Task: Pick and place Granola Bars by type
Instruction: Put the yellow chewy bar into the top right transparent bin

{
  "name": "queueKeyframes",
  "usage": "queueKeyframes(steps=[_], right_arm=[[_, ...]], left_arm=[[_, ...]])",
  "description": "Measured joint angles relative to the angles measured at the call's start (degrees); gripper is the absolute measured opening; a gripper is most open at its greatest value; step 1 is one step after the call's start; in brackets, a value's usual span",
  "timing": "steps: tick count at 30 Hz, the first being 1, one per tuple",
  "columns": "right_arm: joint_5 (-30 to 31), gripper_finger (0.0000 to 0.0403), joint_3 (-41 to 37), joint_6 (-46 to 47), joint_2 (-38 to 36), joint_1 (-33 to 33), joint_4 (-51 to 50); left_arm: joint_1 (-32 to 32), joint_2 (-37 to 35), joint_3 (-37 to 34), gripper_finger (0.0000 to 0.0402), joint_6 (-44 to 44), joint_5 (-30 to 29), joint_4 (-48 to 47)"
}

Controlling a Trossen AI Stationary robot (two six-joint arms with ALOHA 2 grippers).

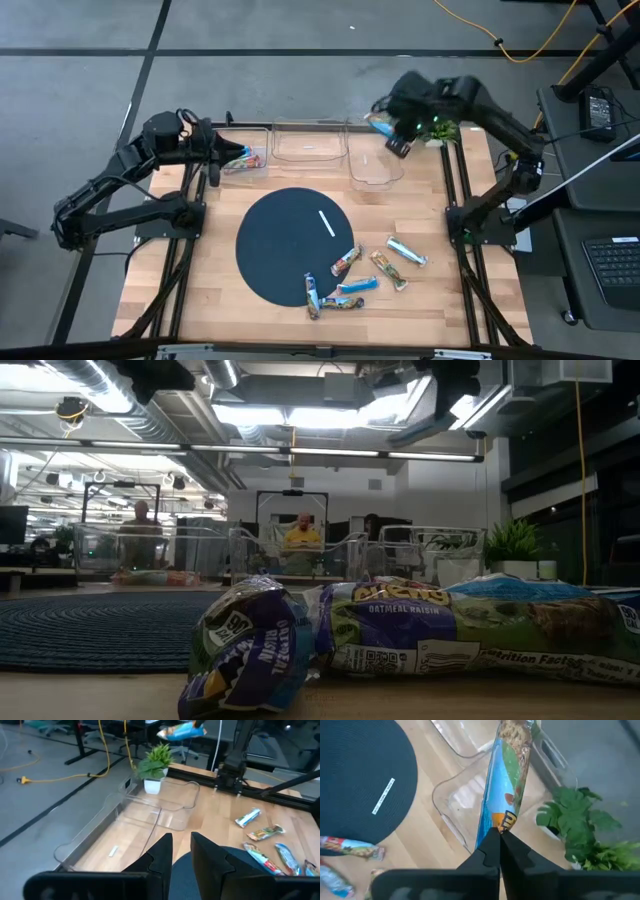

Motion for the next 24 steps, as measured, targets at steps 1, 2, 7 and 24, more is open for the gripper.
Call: queueKeyframes(steps=[1, 2, 7, 24], right_arm=[[-1.54, 0.0004, 0.21, -0.62, 0.00, -1.52, 0.04], [-2.75, 0.0004, 0.21, -1.58, 0.02, -2.93, 0.13], [-3.92, 0.0005, -1.32, -7.51, 0.00, -8.73, 3.08], [-10.96, 0.0005, -24.10, -11.80, 0.11, -18.13, 22.33]], left_arm=[[0.00, 0.18, 0.00, 0.0063, -0.34, 0.00, 0.02], [0.00, 0.39, 0.00, 0.0063, -0.79, 0.00, 0.02], [0.00, 1.66, 0.00, 0.0059, -3.80, 0.00, 0.03], [0.00, 5.29, 0.00, 0.0060, -4.85, 0.00, 0.06]])
